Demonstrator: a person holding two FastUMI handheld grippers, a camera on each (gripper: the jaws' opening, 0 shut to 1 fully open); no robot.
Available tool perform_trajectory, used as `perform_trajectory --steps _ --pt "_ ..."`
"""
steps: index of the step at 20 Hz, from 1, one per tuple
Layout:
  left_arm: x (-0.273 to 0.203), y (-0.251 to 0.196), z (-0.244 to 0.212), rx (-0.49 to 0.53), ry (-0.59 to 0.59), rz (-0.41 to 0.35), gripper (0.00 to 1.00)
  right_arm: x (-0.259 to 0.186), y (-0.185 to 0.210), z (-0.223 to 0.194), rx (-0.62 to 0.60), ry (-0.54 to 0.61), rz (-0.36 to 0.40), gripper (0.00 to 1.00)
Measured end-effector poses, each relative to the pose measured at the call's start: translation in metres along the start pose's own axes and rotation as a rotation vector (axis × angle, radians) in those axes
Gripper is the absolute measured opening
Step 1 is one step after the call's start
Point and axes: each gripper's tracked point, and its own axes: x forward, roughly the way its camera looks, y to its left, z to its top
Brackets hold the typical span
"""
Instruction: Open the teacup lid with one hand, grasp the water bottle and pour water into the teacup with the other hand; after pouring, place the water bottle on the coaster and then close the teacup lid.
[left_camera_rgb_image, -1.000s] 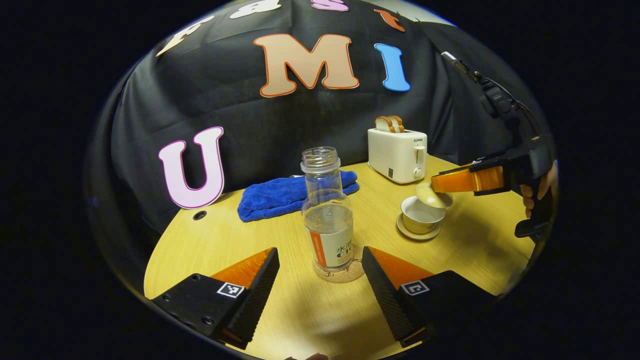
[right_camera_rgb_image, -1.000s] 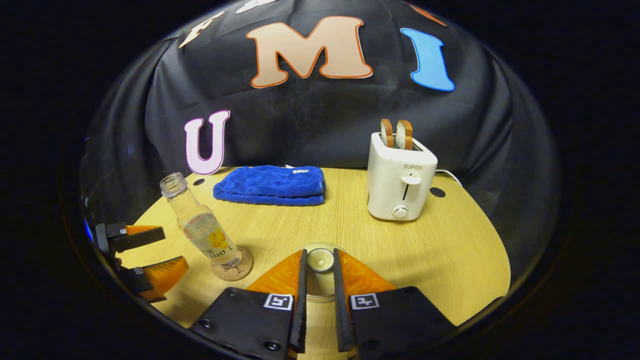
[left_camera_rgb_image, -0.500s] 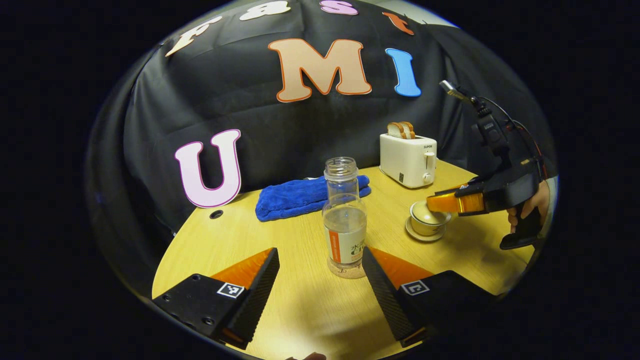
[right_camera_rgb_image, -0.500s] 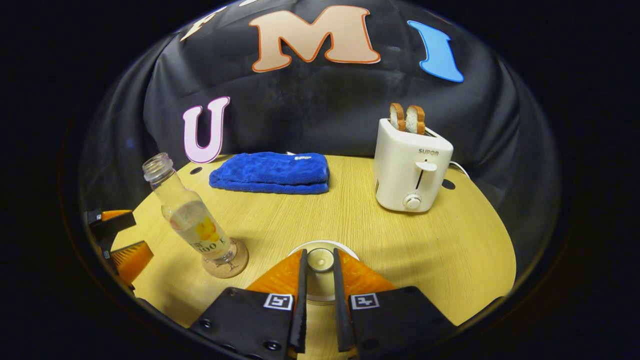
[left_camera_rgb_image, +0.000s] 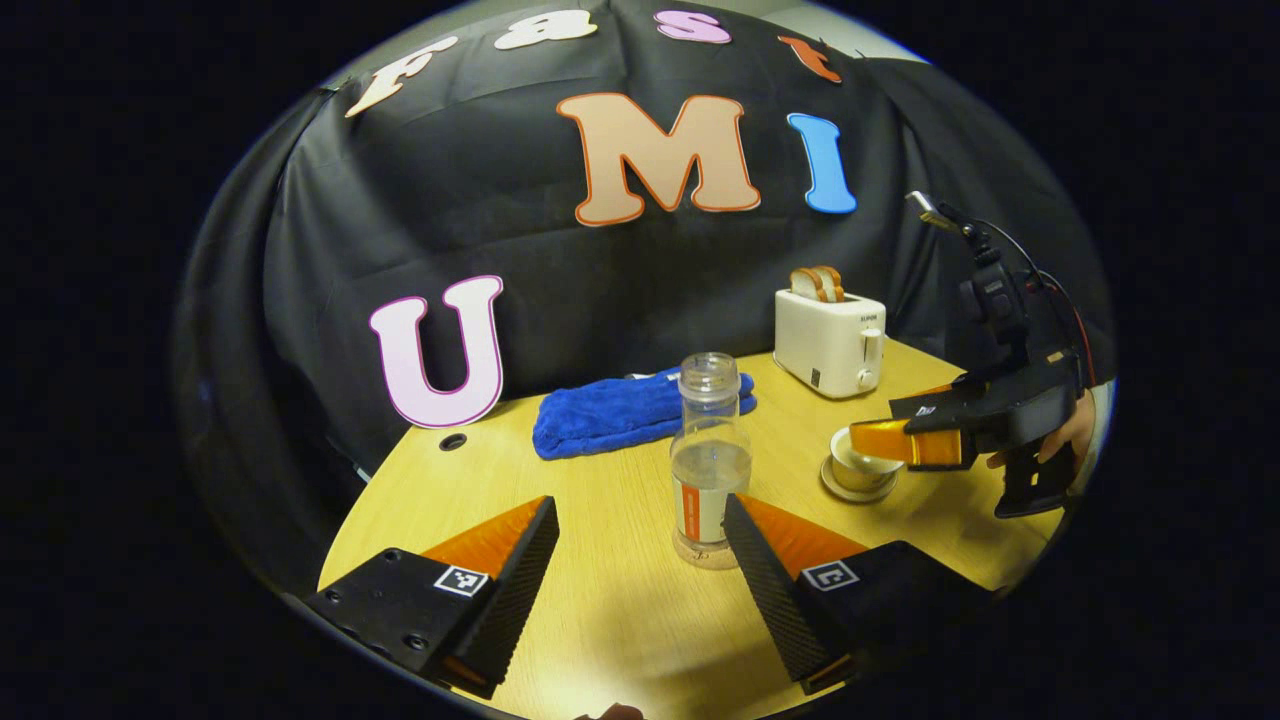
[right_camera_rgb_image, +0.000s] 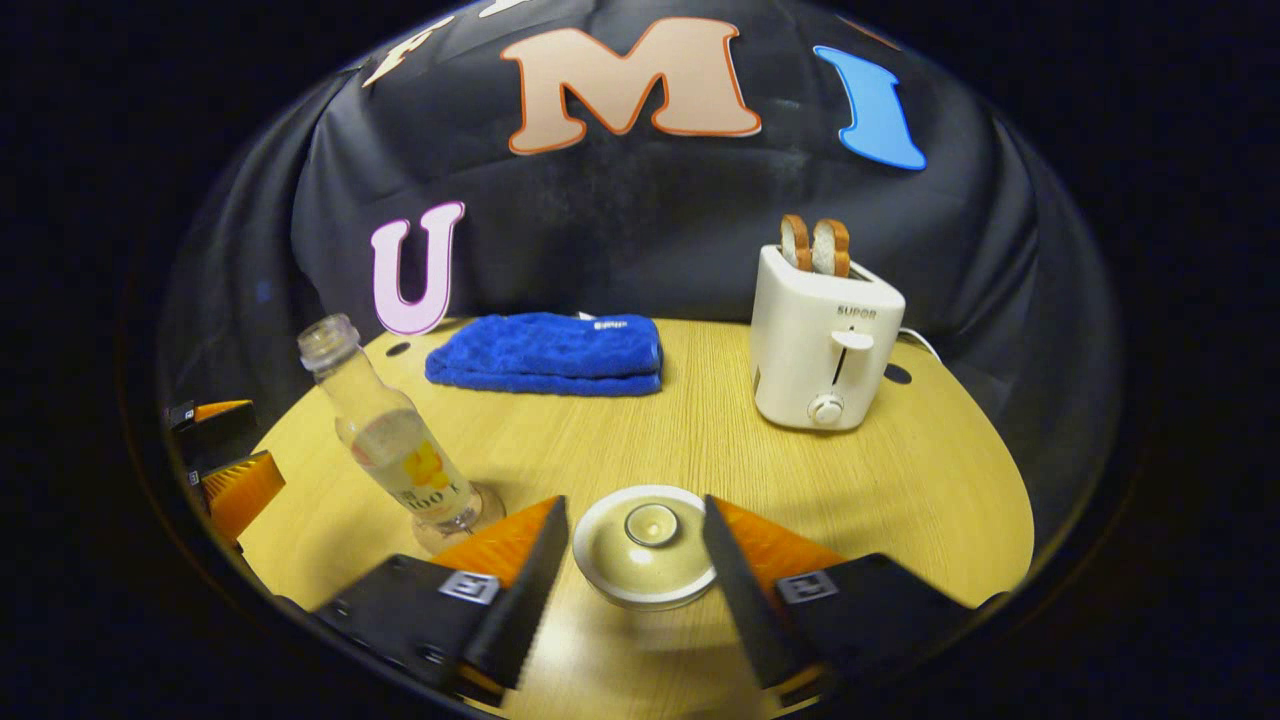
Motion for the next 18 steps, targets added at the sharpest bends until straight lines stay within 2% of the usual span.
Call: perform_trajectory --steps 1,7,10,11,13,15,16,17,18 --pt "-0.002 0.002 0.007 -0.002 -0.017 0.004 0.97 -0.012 0.002 0.013 -0.004 -0.044 0.004 1.0" --pt "-0.017 0.016 0.07 -0.052 -0.165 0.057 0.97 -0.073 0.026 0.085 -0.051 -0.268 0.011 1.0" --pt "-0.027 0.026 0.092 -0.076 -0.219 0.108 0.96 -0.109 0.029 0.115 -0.056 -0.385 -0.026 1.0" --pt "-0.034 0.03 0.099 -0.073 -0.241 0.127 1.0 -0.12 0.03 0.122 -0.033 -0.413 -0.036 1.0" --pt "-0.044 0.033 0.111 -0.064 -0.279 0.144 0.96 -0.131 0.039 0.129 0.002 -0.445 -0.024 1.0" --pt "-0.048 0.033 0.118 -0.076 -0.302 0.152 0.99 -0.14 0.038 0.135 -0.017 -0.472 -0.037 1.0" --pt "-0.047 0.029 0.119 -0.088 -0.306 0.145 0.96 -0.145 0.039 0.139 -0.03 -0.488 -0.043 1.0" --pt "-0.047 0.027 0.119 -0.098 -0.304 0.141 0.99 -0.149 0.04 0.142 -0.037 -0.501 -0.047 1.0" --pt "-0.046 0.026 0.117 -0.104 -0.293 0.135 0.96 -0.151 0.042 0.144 -0.039 -0.51 -0.049 1.0"
